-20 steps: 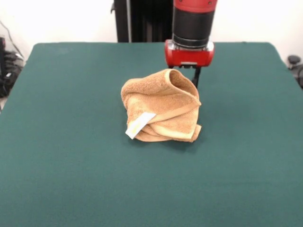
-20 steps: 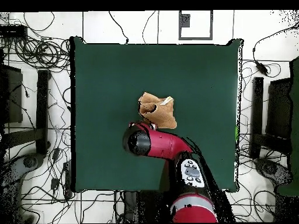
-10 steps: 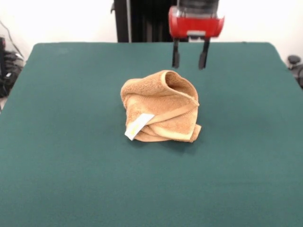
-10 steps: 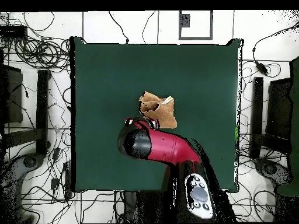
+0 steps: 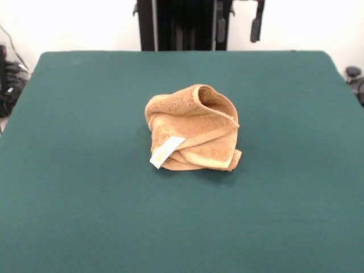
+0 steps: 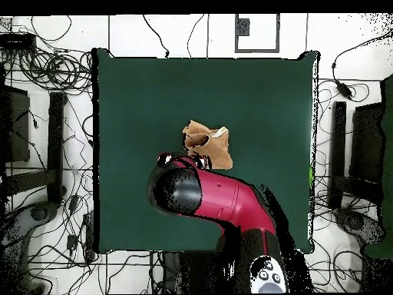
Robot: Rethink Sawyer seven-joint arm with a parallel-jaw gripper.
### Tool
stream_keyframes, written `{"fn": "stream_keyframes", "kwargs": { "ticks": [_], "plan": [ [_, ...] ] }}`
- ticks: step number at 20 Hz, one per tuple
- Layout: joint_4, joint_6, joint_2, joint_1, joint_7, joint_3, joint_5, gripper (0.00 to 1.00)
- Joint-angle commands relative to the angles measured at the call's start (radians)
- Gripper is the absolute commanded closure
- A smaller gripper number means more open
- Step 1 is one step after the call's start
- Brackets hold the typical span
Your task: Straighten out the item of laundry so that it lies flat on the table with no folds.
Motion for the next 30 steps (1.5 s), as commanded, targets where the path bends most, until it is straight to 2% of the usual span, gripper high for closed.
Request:
{"fn": "stream_keyframes", "kwargs": {
  "ticks": [1,9,15,17,19,23,30],
  "plan": [
    [0.072,0.031,0.029,0.016,0.180,0.079,0.039,0.00],
    [0.038,0.007,0.043,0.016,0.103,0.087,-0.030,0.00],
    [-0.005,0.022,0.058,-0.039,-0.037,0.175,-0.097,0.00],
    [-0.017,0.013,0.065,-0.031,-0.007,0.159,-0.108,0.00],
    [-0.012,0.008,0.071,-0.008,0.078,0.116,-0.095,0.00],
    [0.008,0.029,0.077,0.052,0.257,0.023,-0.024,0.00],
    [0.017,0.024,0.097,0.058,0.290,-0.028,0.015,0.00]
  ]
}}
